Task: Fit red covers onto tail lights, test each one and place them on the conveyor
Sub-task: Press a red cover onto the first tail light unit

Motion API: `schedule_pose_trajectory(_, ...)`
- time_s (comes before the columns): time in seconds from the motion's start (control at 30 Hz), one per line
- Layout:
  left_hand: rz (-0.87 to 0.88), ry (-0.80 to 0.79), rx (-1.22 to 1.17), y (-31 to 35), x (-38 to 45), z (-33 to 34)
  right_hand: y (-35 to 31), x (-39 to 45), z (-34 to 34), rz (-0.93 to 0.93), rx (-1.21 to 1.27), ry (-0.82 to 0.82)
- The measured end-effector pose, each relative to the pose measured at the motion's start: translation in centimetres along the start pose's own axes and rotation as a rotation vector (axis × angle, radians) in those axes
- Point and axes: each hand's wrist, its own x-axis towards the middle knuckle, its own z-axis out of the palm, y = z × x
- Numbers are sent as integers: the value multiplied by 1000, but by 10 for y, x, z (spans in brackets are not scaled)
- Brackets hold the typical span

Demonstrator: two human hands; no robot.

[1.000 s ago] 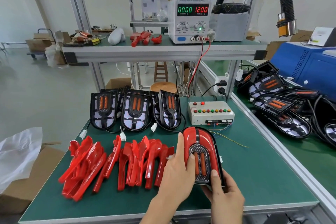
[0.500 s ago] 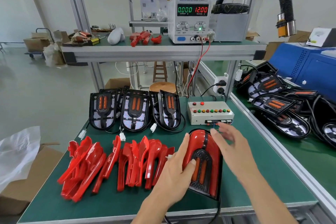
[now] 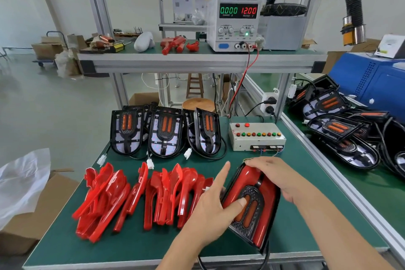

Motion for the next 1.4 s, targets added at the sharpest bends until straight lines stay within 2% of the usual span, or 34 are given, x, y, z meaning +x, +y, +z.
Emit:
schedule_pose_trajectory(0.13, -125, 81, -185, -3, 0, 3, -1, 2, -5, 28, 77, 15)
schedule_pose_trajectory(0.3, -201, 161, -372, 1, -1, 5, 0, 8, -8, 60, 125, 45)
schedule_pose_trajectory(0.6, -550, 301, -798, 17, -4, 25, 5, 11, -6, 85, 164, 94)
schedule_pose_trajectory(0.77, -583, 363, -894, 25, 0, 27, 10, 10, -4, 72, 171, 103)
schedule_pose_trajectory(0.9, -539, 368, -1007, 30, 3, 24, 12, 10, -8, 85, 162, 78)
schedule_pose_trajectory(1.2, -433, 218, -1083, 27, 1, 16, 12, 5, -18, 109, 150, -54)
schedule_pose_trajectory(1.4, -413, 184, -1044, 24, -1, 13, 13, 2, -17, 101, 180, -52)
